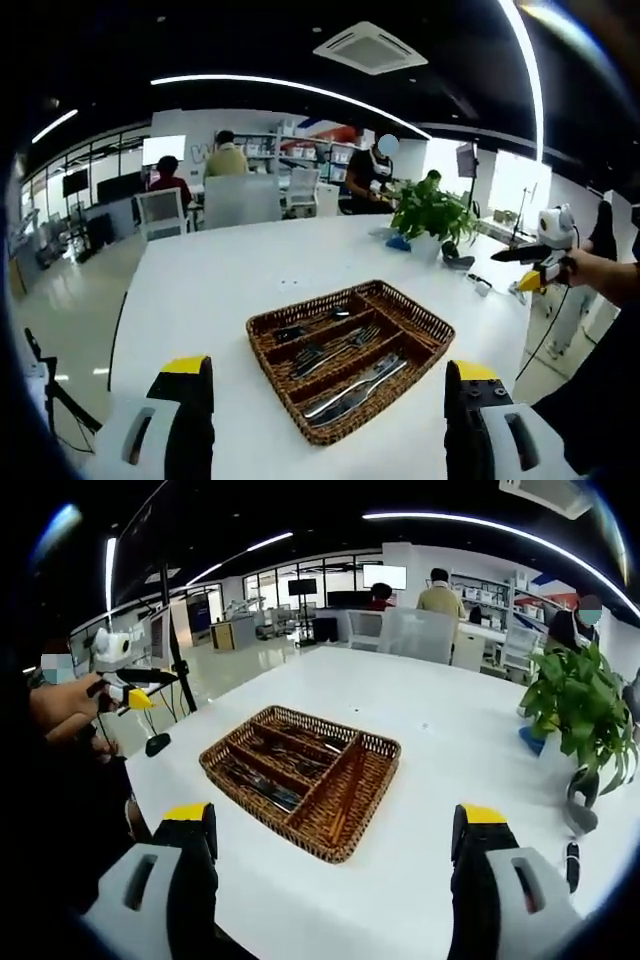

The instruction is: Arrange the knives, forks, and spoons in their matching storage slots by inserting each utensil handle-first until every utensil is classified and aligned in the correct compartment

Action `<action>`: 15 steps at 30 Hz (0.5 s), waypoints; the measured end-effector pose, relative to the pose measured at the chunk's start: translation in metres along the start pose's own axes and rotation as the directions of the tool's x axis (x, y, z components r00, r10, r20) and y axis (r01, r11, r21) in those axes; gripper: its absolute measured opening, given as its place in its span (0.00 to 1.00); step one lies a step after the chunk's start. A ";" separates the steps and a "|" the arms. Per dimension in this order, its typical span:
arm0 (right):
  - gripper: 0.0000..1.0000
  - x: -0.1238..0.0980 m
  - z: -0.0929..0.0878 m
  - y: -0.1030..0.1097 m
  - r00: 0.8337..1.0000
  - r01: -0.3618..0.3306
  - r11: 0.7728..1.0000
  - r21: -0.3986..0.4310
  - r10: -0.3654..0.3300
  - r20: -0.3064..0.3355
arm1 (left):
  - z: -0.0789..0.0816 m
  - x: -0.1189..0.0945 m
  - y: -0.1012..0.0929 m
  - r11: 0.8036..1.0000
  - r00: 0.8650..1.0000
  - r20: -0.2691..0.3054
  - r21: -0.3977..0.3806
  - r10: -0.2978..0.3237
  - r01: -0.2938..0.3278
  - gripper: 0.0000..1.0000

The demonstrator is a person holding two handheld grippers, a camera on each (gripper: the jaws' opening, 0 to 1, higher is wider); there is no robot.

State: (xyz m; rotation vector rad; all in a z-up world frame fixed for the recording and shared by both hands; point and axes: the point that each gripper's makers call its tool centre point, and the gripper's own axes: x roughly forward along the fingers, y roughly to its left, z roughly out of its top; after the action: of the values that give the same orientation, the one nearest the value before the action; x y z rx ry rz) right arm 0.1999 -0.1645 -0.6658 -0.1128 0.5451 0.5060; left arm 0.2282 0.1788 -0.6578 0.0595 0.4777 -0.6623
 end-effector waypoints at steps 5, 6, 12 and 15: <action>0.99 0.001 0.002 0.000 1.000 -0.003 1.000 -0.007 0.003 -0.002 | 0.004 -0.001 0.006 1.000 1.000 0.004 0.004 0.013 -0.013 1.00; 0.99 0.001 0.002 0.000 1.000 -0.003 1.000 -0.006 0.003 -0.003 | 0.005 -0.001 0.008 1.000 1.000 0.003 0.007 0.016 -0.016 1.00; 0.99 0.001 0.000 -0.002 1.000 -0.002 1.000 -0.001 0.002 -0.003 | 0.008 -0.001 0.012 1.000 1.000 0.008 0.016 0.027 -0.027 1.00; 0.99 0.002 -0.001 -0.004 1.000 0.000 1.000 0.005 0.000 -0.003 | 0.009 -0.001 0.013 0.999 0.999 0.008 0.018 0.033 -0.034 1.00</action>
State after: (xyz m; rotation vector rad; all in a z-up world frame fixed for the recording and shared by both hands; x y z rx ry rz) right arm 0.2026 -0.1674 -0.6675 -0.1092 0.5491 0.5050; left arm 0.2395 0.1880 -0.6503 0.0815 0.4624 -0.6338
